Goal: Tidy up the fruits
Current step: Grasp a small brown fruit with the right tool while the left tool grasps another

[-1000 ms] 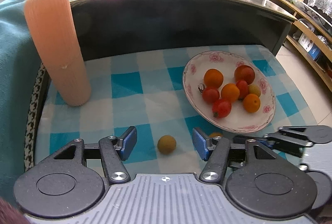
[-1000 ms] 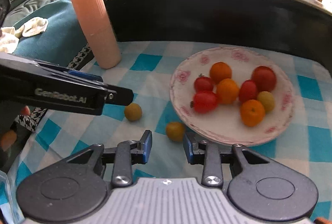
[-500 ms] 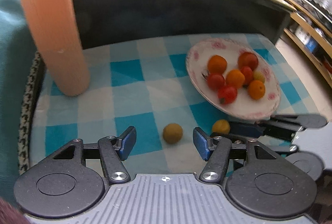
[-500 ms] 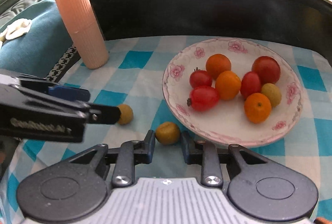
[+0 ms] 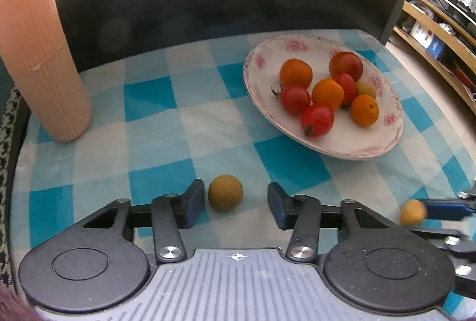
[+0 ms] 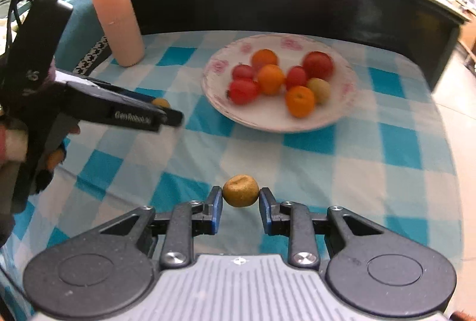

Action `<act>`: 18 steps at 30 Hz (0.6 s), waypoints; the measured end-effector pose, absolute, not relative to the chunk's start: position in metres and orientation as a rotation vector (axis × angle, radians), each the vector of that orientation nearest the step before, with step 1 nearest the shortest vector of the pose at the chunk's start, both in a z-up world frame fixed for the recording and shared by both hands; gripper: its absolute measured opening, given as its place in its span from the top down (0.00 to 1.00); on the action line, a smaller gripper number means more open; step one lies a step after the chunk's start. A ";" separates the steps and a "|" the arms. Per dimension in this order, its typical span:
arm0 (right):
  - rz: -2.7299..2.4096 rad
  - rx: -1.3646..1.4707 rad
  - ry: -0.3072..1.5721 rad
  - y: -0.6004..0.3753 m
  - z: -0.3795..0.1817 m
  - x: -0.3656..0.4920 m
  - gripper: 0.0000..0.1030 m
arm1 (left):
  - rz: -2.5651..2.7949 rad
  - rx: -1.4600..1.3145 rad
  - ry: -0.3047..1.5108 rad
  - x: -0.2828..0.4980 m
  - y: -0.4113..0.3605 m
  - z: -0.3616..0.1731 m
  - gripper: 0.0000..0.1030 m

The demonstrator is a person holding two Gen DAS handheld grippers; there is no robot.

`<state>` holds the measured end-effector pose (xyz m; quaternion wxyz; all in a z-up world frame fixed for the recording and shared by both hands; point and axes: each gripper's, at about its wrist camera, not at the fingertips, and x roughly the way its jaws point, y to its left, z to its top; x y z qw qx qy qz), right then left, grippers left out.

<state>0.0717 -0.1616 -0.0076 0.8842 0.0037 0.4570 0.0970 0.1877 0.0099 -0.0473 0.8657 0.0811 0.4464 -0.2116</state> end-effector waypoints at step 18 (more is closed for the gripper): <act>0.121 0.006 0.983 -0.200 -0.003 0.013 0.58 | -0.497 0.259 1.016 0.089 -0.014 -0.032 0.69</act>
